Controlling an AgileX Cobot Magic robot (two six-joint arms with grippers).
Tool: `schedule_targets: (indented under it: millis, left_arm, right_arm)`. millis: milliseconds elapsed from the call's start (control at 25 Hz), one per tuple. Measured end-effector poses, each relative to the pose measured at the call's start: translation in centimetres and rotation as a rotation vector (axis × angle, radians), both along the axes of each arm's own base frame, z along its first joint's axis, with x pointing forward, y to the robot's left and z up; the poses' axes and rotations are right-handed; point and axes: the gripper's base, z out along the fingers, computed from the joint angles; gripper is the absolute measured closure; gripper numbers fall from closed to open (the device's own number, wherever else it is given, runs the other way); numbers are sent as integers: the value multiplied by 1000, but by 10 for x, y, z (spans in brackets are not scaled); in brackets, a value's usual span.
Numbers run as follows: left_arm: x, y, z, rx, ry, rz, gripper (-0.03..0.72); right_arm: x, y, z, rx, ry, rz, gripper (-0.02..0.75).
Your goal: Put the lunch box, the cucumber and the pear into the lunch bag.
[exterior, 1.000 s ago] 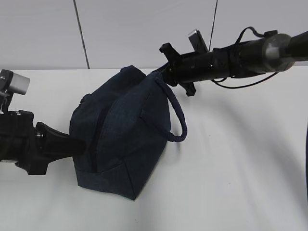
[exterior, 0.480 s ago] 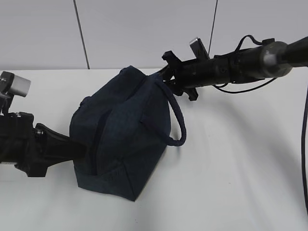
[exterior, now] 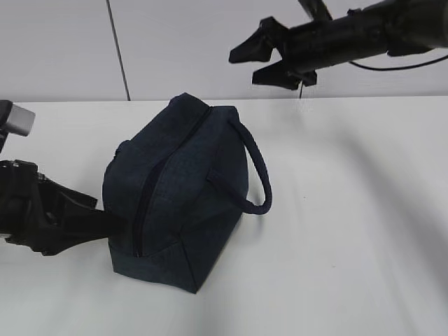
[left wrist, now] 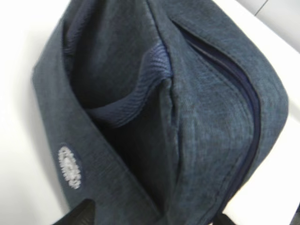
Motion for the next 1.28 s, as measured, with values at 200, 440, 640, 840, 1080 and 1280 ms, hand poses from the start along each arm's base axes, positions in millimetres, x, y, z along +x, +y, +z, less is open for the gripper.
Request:
schedule_targets:
  millis: [200,440,640,840,1080,1280]
  left_arm:
    - [-15,7,18,59,-30,42,244]
    - [-36,19,44,139,-100,135,284]
    - [-56,28,58,163,-66,236,288]
    - [-77,36,63,213,-25,277,290]
    - [-95,41,69,244,-27,301,292]
    - [-105,41,70,241,-5,280,292]
  right_arm:
    - [-18,-2,48,27,-77,33,166]
    - [-45,7,63,84,-20,252,196]
    - [-60,9,47,118,100,334,274]
    - [-80,7,32,114,160,342,412]
    - [-124,4,64,78,40,381,621]
    - [-163,7,112,70,-86,410,645]
